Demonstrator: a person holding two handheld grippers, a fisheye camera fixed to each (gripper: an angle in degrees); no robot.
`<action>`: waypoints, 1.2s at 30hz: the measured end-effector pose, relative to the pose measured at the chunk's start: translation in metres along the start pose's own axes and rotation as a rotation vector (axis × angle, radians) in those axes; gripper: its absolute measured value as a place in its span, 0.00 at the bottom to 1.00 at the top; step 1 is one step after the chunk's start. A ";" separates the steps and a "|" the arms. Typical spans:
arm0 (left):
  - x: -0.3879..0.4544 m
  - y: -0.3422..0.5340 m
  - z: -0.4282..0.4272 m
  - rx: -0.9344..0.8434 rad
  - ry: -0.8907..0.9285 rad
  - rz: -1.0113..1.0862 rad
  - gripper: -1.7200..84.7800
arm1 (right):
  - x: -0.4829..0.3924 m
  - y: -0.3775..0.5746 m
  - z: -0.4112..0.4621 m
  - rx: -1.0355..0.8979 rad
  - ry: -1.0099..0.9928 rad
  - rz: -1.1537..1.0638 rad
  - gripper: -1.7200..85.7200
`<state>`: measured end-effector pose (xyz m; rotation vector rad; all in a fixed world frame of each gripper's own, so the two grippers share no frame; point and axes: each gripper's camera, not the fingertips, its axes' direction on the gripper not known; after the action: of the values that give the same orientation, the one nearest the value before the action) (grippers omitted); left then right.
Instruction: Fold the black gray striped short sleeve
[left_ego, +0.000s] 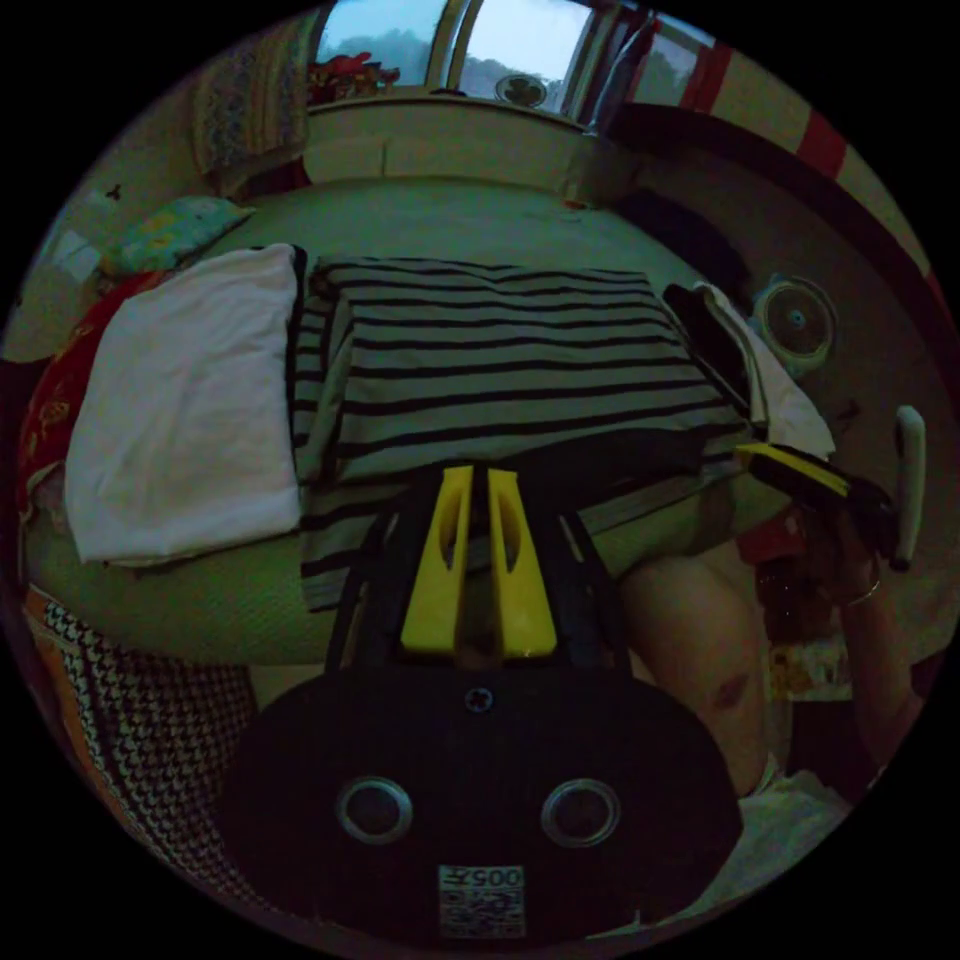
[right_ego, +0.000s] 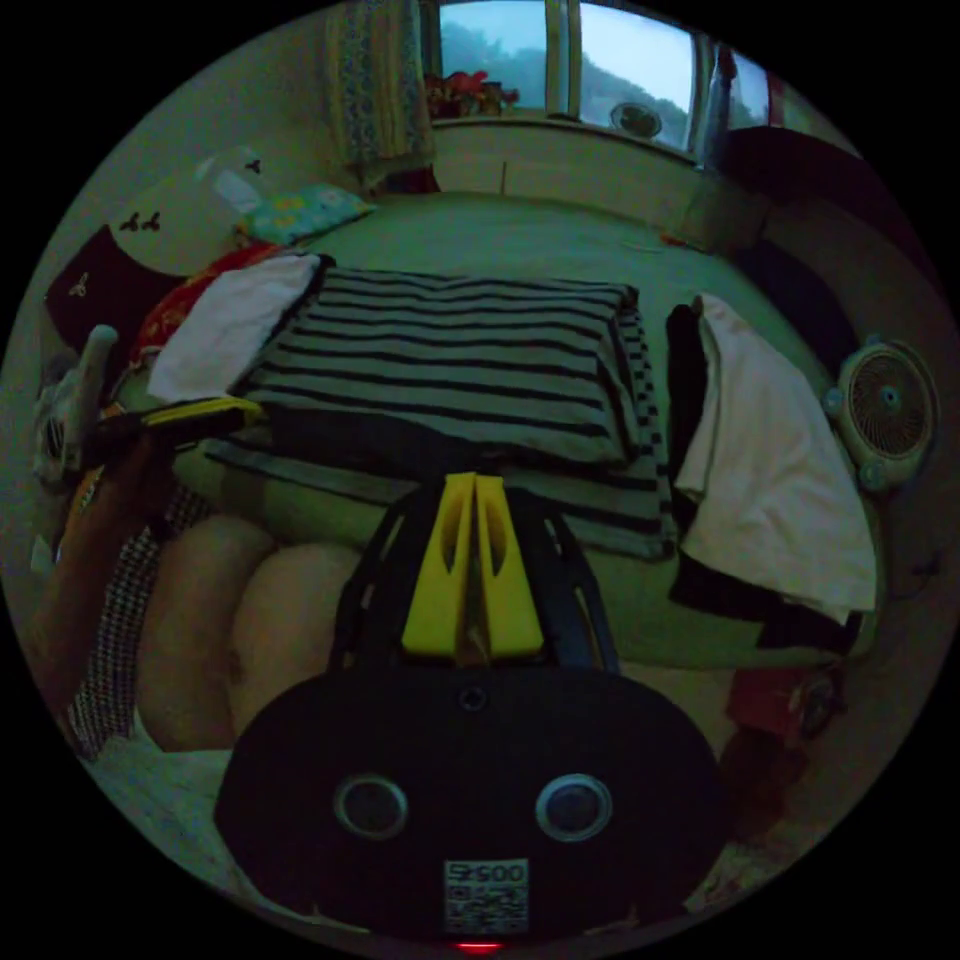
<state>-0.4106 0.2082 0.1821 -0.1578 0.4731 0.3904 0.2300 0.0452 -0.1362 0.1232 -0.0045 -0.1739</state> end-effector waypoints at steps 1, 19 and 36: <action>0.008 -0.003 0.015 -0.092 -0.002 0.000 0.08 | 0.004 0.004 0.003 -0.033 0.023 0.016 0.01; 0.305 -0.071 0.056 -0.039 0.152 0.405 0.24 | 0.125 0.085 -0.087 -0.027 0.037 0.340 0.01; 0.386 -0.089 0.109 -0.033 0.118 0.302 0.12 | 0.193 0.011 -0.107 -0.049 0.003 0.282 0.01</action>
<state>-0.0138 0.2792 0.1006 -0.1421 0.6098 0.6877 0.4239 0.0359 -0.2423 0.0731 -0.0144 0.1078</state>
